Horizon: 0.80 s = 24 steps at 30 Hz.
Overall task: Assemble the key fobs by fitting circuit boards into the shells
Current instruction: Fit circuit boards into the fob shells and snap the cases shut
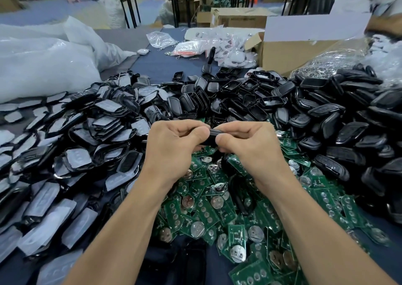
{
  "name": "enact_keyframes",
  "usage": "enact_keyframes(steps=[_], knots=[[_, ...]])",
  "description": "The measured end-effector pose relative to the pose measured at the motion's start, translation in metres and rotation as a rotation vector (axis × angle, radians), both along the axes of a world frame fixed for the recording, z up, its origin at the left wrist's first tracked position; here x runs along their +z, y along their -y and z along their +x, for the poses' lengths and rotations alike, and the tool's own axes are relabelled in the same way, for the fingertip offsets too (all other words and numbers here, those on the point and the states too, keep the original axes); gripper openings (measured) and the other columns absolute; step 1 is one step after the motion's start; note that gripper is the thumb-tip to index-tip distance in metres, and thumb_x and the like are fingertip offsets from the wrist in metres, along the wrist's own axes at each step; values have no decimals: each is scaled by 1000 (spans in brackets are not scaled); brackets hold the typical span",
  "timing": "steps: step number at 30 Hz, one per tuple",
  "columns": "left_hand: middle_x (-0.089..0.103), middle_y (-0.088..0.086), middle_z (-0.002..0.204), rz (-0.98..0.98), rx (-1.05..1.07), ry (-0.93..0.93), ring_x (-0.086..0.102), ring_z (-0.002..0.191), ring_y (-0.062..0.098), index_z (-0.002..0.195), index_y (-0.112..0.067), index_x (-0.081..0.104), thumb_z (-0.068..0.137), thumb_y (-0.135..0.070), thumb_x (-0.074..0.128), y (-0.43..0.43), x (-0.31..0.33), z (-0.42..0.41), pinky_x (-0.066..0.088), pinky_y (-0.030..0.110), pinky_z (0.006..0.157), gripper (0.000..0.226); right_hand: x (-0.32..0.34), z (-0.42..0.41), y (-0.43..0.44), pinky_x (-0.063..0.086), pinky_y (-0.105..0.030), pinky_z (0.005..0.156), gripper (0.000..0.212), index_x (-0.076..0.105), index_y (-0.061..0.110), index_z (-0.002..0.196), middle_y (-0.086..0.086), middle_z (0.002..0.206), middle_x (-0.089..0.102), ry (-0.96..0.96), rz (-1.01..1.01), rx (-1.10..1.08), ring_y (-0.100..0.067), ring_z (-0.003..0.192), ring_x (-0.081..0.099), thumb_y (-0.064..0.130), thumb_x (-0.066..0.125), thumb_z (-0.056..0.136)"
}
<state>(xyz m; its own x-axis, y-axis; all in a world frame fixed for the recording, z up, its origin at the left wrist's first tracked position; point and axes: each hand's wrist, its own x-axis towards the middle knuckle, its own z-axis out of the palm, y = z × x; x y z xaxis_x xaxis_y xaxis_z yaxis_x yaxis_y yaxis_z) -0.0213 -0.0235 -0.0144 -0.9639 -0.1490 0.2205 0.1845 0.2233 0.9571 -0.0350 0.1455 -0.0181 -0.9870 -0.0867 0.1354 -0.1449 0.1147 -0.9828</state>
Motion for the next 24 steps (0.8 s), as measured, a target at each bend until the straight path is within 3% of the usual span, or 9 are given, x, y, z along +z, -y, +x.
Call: enact_keyframes(steps=[4,8,12,14,16,17,19,22,24], knots=[[79,-16,81,-130,-11,-35,76,81,3,88,-37,82,89,-14,81,2,-2,0,64,36,83,23,1,-1,-4,62,-38,84,18,82,28,89,10,82,80,-21,170,53,-8,80,76,11,79,83],[79,-16,81,-168,-1,-61,77,79,6,89,-40,82,85,-24,83,3,-1,2,65,35,78,17,4,2,-3,63,-30,81,24,81,32,87,12,84,80,-38,205,40,-7,82,77,9,80,86],[82,-3,95,164,-70,-5,78,91,12,96,-36,84,82,-21,83,-1,3,3,60,22,79,20,5,8,7,64,-31,73,15,84,14,89,-10,89,81,200,-244,51,-25,80,77,2,76,90],[82,1,96,211,-88,63,76,91,14,92,-33,84,93,-23,76,-8,4,4,62,32,79,14,6,11,14,63,-29,70,18,84,12,85,-15,91,80,324,-416,80,-24,78,77,1,72,92],[81,7,99,300,-70,132,76,97,23,91,-28,85,95,-32,68,-14,4,4,60,47,93,18,8,13,17,62,-29,71,25,84,16,80,-15,91,80,387,-489,114,-22,78,78,0,70,92],[81,7,102,351,-68,156,76,102,26,92,-27,85,92,-40,66,-16,5,4,59,47,96,23,9,13,18,62,-30,73,26,84,17,77,-15,90,80,394,-492,133,-23,78,77,0,70,92],[81,5,103,429,-59,182,78,99,24,93,-27,85,86,-52,62,-18,10,6,64,40,85,35,10,14,20,61,-36,79,22,83,12,78,-16,83,77,378,-425,181,-27,76,71,-1,70,92],[82,6,95,442,-32,192,71,81,30,90,-27,85,80,-62,60,-23,14,9,55,30,53,44,8,17,25,59,-28,67,9,77,-5,84,-19,76,71,332,-360,209,-22,65,65,-4,70,90],[81,11,89,435,-3,163,62,79,33,86,-25,85,78,-64,60,-25,12,9,50,29,51,47,8,17,26,55,-26,61,9,75,-9,81,-17,73,69,307,-336,201,-21,62,62,-6,71,89]])
